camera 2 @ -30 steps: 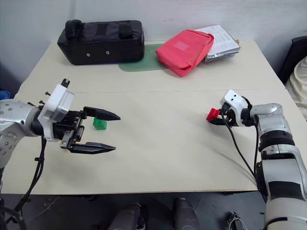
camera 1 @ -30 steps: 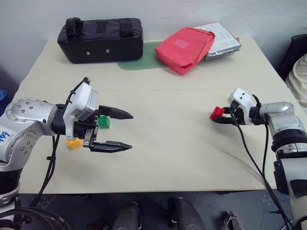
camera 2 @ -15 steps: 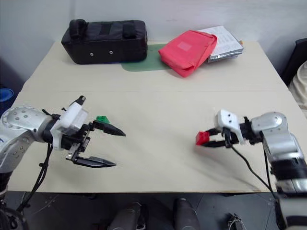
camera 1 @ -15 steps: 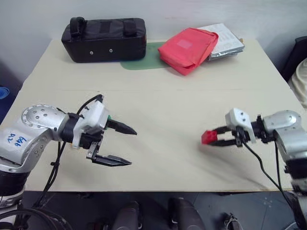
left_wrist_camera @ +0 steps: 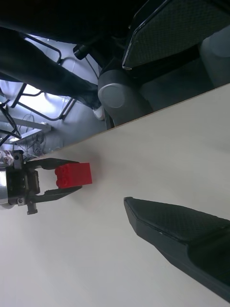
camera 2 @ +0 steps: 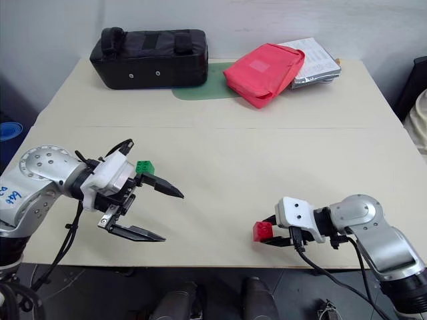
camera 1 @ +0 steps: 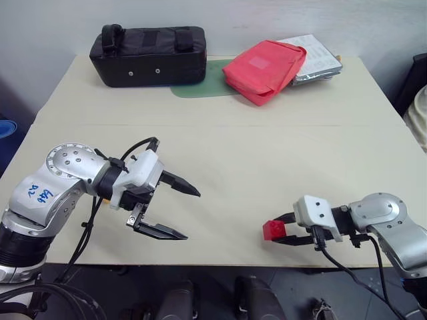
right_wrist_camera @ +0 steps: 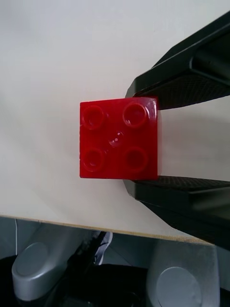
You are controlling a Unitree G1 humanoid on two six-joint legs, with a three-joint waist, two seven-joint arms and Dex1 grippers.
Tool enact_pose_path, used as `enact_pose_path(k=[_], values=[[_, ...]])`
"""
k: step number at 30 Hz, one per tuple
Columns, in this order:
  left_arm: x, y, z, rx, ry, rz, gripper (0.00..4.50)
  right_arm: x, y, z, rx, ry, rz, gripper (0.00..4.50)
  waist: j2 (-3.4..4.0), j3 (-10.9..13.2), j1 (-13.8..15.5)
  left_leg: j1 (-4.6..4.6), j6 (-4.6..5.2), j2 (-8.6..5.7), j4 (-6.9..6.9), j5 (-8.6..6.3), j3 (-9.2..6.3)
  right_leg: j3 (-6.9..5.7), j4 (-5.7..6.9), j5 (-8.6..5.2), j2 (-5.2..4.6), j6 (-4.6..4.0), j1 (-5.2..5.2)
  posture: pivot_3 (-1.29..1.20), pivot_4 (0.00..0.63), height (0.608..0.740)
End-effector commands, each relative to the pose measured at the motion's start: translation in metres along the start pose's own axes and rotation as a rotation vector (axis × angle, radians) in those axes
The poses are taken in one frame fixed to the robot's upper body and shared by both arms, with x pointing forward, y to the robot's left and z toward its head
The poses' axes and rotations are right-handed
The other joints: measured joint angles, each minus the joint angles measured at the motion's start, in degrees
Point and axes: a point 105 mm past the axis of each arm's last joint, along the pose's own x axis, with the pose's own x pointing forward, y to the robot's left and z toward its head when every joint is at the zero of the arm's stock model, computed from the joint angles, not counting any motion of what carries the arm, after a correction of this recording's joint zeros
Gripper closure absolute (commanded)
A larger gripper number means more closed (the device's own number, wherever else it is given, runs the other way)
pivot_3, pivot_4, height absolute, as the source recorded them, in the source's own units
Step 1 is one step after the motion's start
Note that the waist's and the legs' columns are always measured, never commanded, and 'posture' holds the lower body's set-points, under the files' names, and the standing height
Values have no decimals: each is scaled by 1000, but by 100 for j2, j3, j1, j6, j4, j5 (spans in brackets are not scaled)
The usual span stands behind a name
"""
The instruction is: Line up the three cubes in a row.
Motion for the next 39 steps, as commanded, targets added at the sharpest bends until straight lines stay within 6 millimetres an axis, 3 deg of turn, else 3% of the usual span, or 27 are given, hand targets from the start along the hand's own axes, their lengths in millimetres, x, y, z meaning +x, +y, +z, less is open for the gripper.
enact_pose_path(k=[1,6,15,23,27,32,36,39], values=[[0,1,4,32,4,-2,0,4,0,-2,-71,22,3,3011,0,0,0,0,0,0,0,0,0,0,0,0,1,0,0,0,150,740],[-1,2,3,35,4,6,0,11,-1,-4,-46,7,13,3011,-1,0,1,0,3,-1,1,1,0,-1,0,0,0,0,0,0,150,740],[-7,5,-3,-5,-11,67,0,4,-7,10,-8,-65,6,22,-2,0,-7,0,4,0,2,1,-1,-1,1,0,-1,0,0,0,150,740],[-48,7,-31,-131,-5,483,0,-35,-23,53,16,-253,-21,22,-2,1,-25,0,4,4,-1,1,-7,-1,-1,0,-3,0,0,0,150,740],[-80,-23,-60,-242,53,682,0,-45,-35,67,-10,-286,-36,22,-4,2,-65,4,3,6,-13,-2,-9,2,-10,0,-9,-1,0,0,150,740],[-119,-50,-80,-309,152,880,0,-48,-40,77,-46,-301,-23,22,-7,1,5,5,3,4,-17,-9,-14,-5,-19,-3,-22,-6,2,0,150,740],[-132,-57,-90,-310,202,936,0,-46,-43,82,-59,-314,-19,22,-7,1,-1,5,9,-1,-19,-17,-19,-10,-23,-3,-32,-8,5,0,150,740],[-133,-41,-88,-254,222,886,0,-46,-41,85,-71,-319,-10,22,-7,1,4,5,7,-1,-22,-21,-18,-10,-24,-4,-32,-9,3,0,150,740]])
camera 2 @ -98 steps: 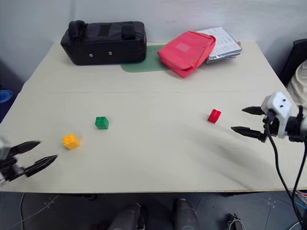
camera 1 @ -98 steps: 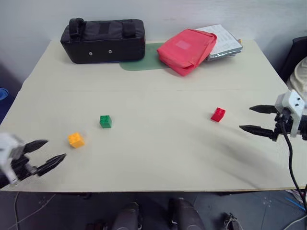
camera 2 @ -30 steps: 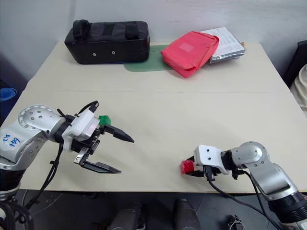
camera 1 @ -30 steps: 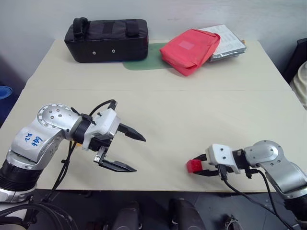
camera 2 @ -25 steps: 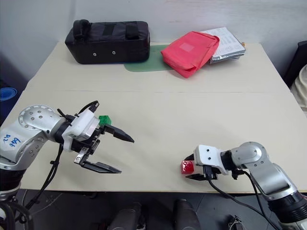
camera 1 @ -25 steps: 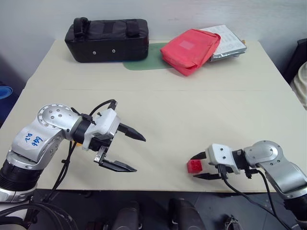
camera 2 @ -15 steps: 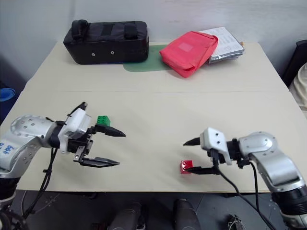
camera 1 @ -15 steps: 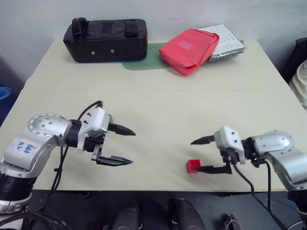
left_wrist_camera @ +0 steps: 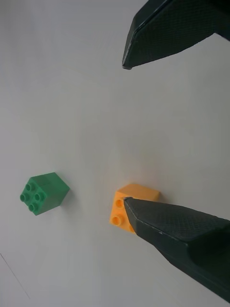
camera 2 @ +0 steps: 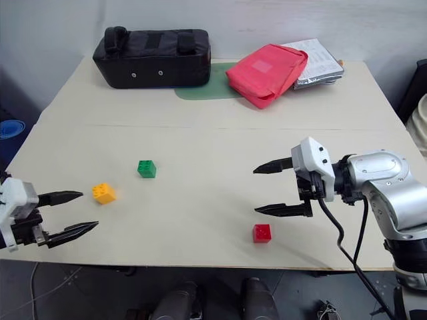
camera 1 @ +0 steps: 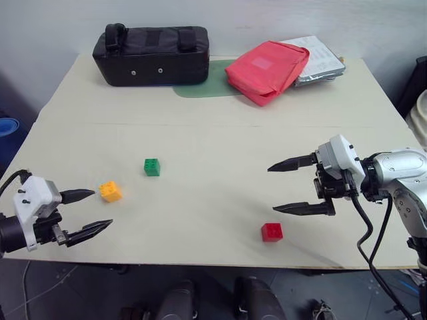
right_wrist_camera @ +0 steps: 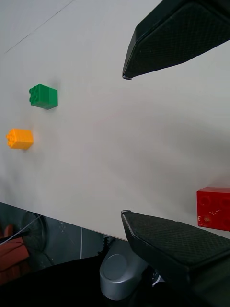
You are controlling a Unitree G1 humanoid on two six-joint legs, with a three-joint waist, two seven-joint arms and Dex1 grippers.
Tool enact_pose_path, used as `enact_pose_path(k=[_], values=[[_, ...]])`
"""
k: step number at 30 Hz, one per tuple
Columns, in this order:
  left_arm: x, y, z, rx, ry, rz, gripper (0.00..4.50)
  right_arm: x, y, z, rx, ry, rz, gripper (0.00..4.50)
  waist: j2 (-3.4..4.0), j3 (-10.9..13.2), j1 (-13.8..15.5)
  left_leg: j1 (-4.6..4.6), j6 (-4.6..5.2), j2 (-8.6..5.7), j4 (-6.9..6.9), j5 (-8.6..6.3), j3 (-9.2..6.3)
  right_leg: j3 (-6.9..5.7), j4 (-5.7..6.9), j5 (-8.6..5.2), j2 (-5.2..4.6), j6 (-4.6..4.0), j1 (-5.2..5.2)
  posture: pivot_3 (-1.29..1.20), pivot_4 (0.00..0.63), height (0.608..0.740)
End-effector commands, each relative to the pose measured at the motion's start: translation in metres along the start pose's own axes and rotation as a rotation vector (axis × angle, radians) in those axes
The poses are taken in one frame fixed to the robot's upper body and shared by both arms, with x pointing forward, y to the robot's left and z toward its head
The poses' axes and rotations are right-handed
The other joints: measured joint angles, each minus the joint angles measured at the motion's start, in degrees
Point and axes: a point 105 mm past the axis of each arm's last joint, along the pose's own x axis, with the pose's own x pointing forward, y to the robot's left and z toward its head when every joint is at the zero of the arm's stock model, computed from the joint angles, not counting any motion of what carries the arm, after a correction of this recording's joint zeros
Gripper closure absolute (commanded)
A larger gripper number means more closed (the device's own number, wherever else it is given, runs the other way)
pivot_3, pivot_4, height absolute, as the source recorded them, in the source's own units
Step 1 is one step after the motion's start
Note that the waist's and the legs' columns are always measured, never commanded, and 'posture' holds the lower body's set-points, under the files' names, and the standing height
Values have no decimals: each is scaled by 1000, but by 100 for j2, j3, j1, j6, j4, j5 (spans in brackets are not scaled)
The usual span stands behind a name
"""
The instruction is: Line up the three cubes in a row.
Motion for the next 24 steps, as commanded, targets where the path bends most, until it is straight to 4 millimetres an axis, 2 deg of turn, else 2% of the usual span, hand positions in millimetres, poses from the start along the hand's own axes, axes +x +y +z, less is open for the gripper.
enact_pose_path(k=[1,6,8,12,17,24], values=[[11,15,18,113,-13,-36,0,0,1,9,-31,-22,11,22,0,0,37,0,-1,0,0,1,-1,-3,3,-1,0,-1,0,0,150,740],[39,43,34,195,-13,-124,0,3,-2,17,-62,-36,-20,22,0,-1,-3,-4,-3,-2,-1,4,-6,-12,6,0,-3,-5,-3,0,150,740],[58,53,40,233,3,-175,0,4,-3,19,-69,-44,-47,22,0,-1,-7,-6,-4,-3,-5,3,-3,-12,7,0,-1,-4,-9,0,150,740],[85,69,42,287,58,-239,0,7,1,20,-75,-50,-84,22,0,0,4,-24,-4,-2,2,7,9,-21,29,1,15,-2,-22,0,150,740],[117,77,42,323,121,-311,0,2,8,20,-59,-47,-141,22,-6,0,37,-32,14,-1,12,6,49,-68,29,7,25,12,-31,0,150,740],[146,77,50,320,108,-354,0,-3,14,21,-46,-40,-193,22,-12,-1,29,-87,59,-1,106,-13,56,-68,37,33,17,56,-53,0,150,740]])
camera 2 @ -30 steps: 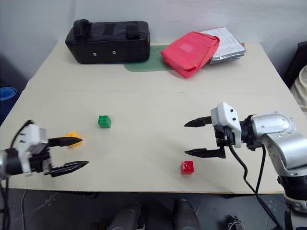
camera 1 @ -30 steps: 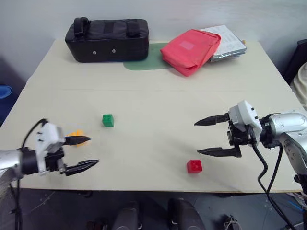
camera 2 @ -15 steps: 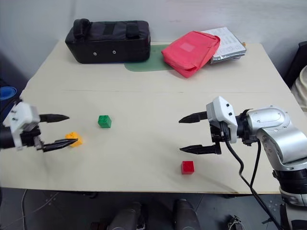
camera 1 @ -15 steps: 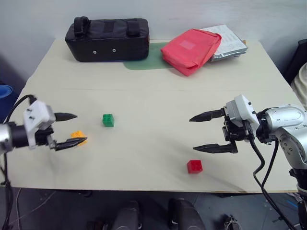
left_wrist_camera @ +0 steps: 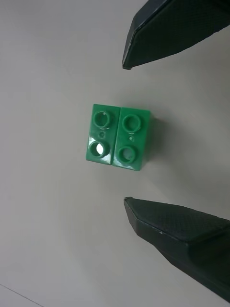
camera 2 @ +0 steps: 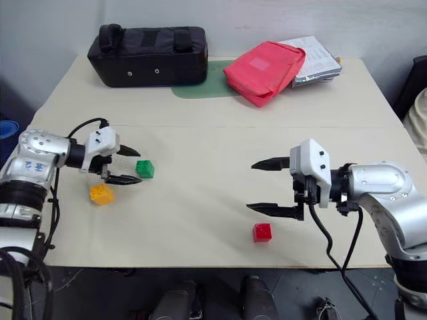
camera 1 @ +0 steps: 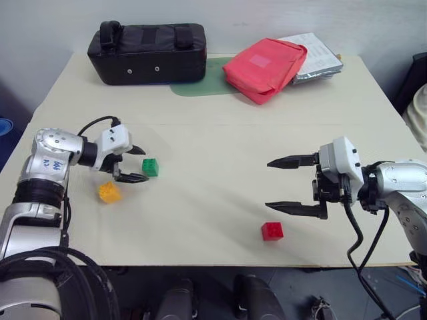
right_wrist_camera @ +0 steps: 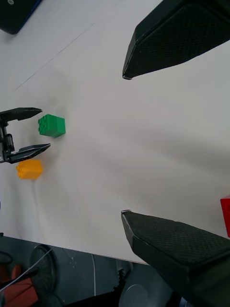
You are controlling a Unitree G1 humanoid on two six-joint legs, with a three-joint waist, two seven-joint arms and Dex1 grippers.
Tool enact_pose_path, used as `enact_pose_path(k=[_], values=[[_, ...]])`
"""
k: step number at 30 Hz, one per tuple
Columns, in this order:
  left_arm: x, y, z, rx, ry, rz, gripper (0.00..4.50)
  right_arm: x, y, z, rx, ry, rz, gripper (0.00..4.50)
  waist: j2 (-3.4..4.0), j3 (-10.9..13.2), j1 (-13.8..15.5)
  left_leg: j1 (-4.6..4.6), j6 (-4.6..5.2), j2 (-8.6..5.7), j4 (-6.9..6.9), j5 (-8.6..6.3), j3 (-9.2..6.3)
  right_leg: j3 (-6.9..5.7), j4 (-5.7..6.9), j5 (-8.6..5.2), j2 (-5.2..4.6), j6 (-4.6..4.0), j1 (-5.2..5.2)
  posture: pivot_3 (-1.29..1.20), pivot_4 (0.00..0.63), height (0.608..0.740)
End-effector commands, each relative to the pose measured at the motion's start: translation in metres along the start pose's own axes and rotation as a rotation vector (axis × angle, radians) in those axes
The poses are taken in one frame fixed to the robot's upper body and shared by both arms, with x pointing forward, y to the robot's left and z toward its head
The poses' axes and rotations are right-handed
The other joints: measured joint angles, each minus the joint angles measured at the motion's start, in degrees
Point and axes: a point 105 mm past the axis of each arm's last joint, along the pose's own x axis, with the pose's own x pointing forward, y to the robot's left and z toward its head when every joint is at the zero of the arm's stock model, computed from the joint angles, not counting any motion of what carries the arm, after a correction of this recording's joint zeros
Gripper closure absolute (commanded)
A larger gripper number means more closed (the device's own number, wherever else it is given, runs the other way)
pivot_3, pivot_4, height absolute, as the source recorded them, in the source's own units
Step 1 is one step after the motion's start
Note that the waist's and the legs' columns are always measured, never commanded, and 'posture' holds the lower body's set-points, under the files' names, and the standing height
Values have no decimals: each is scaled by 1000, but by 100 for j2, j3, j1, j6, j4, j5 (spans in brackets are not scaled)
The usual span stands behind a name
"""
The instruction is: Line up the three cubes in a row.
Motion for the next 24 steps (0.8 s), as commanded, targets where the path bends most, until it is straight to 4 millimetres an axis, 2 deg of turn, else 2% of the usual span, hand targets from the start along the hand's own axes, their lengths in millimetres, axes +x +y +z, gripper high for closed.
enact_pose_path(k=[1,3,4,7,13,20,23,24], values=[[2,5,5,25,6,-8,0,-5,3,12,-41,-12,-22,22,-4,-2,2,-2,4,-2,4,-1,1,2,0,2,-2,3,0,0,150,740],[6,6,1,49,44,-6,0,-5,4,12,-40,-11,-29,22,-5,-1,4,-3,7,-4,5,-3,1,3,-1,3,-6,4,-2,0,150,740],[7,6,-1,60,58,-5,400,-5,4,13,-40,-11,-33,0,-5,-1,1,-8,7,-4,4,-3,2,3,-2,3,-7,4,-7,0,150,740],[9,6,0,64,59,-19,1169,-6,3,13,-41,-9,-41,0,-5,-1,-1,-21,6,-4,4,-3,10,7,4,3,-5,4,-30,0,150,740],[13,8,7,38,21,-24,3000,-6,3,12,-39,-6,-49,0,-9,0,11,-24,7,-6,9,-2,14,8,7,4,-5,6,-33,0,150,740],[11,-8,18,42,-72,-132,2995,-11,6,0,-39,58,-38,0,-9,0,8,-25,8,-6,9,-2,16,10,9,4,-4,7,-33,0,150,740],[13,-27,30,105,-105,-216,2995,-14,16,-9,-24,94,6,0,-10,0,4,-24,8,-6,9,-3,15,13,8,4,-6,7,-33,0,150,740],[15,-41,42,124,-150,-263,2995,-14,19,-11,-7,94,19,0,-10,0,0,-24,8,-6,9,-3,14,14,9,4,-8,7,-33,0,150,740]])
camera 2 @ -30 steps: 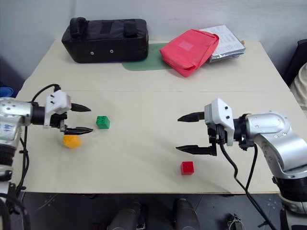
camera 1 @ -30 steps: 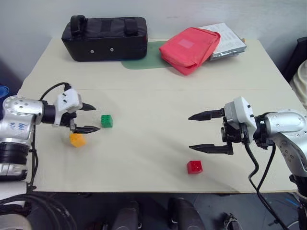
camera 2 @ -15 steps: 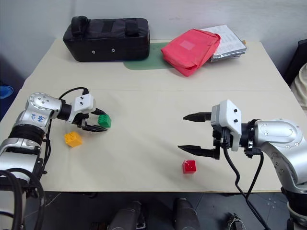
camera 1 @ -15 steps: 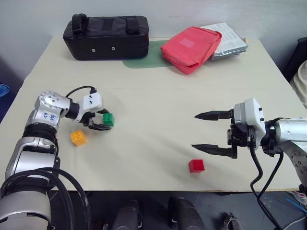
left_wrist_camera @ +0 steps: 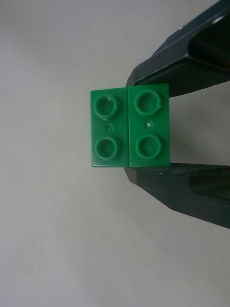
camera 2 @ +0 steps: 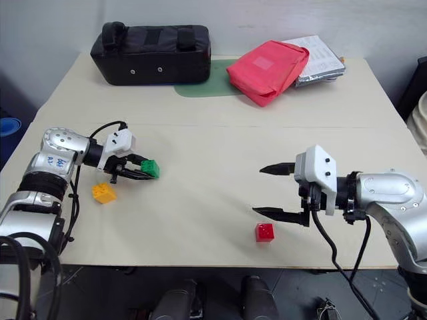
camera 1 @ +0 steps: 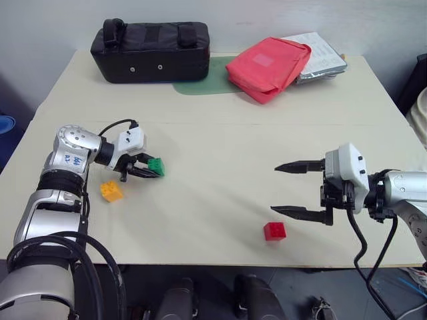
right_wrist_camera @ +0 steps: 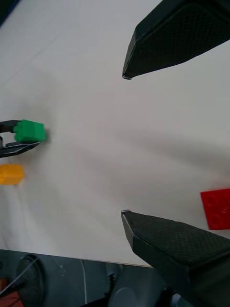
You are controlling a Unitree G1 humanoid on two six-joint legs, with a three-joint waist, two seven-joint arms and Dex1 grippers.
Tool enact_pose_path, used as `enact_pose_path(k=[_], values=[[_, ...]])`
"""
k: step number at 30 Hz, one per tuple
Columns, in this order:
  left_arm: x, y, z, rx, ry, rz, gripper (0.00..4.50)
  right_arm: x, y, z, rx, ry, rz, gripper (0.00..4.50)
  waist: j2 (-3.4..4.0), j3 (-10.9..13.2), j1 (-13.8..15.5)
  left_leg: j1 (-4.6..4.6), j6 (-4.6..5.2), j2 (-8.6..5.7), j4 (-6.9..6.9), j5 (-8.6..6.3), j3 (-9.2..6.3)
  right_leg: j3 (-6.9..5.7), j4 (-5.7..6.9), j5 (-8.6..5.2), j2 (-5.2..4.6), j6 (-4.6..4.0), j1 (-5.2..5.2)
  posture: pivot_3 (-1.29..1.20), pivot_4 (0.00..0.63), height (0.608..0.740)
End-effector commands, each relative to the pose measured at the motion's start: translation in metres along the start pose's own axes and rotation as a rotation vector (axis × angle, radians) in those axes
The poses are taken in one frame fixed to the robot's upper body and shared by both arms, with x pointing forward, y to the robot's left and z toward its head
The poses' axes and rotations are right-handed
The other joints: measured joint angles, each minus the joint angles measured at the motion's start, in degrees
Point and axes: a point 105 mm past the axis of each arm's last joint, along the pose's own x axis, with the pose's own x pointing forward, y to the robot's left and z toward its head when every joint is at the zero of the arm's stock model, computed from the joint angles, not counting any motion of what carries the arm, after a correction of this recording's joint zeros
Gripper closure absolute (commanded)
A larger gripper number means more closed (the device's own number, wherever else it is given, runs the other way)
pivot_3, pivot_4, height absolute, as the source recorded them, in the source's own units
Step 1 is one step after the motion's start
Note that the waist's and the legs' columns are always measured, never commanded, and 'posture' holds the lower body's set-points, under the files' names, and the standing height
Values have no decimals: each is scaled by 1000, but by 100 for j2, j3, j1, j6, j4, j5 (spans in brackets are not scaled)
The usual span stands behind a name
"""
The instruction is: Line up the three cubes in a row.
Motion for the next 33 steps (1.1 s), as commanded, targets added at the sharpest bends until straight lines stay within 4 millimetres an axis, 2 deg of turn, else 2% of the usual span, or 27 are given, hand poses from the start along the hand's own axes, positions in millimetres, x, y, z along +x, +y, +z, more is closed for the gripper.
enact_pose_path(k=[1,4,8,12,18,27,33], values=[[6,-32,43,97,-131,-119,2995,-5,10,6,-31,-5,44,0,0,0,-8,0,0,0,0,0,0,3,0,0,-2,0,0,0,150,740],[22,-72,68,117,-182,-202,2995,-4,18,4,-11,-1,66,0,0,0,-14,0,0,2,3,0,-12,47,0,0,-12,-1,5,0,150,740],[50,-87,73,70,-115,-130,2995,-3,29,-1,10,21,106,0,0,0,5,18,-5,1,4,4,-15,51,2,0,-11,-1,22,0,150,740],[68,-107,77,33,-95,-132,2995,-6,41,-13,1,89,149,0,0,-1,15,37,1,1,2,1,-21,51,-11,0,-6,-1,52,0,150,740],[97,-117,69,-13,-32,-93,2995,-15,48,-26,-7,153,180,0,0,-1,69,40,2,1,1,-1,-27,48,-15,0,-5,-1,62,0,150,740],[117,-131,79,98,-36,-168,2995,-22,44,-35,-2,188,133,0,0,-1,144,40,2,1,2,0,-27,48,-19,0,-6,-1,62,0,150,740],[121,-134,84,148,-46,-206,2995,-26,46,-39,-1,206,119,0,0,-1,142,42,2,-1,2,0,-30,45,-24,0,-7,-1,68,0,150,740]])
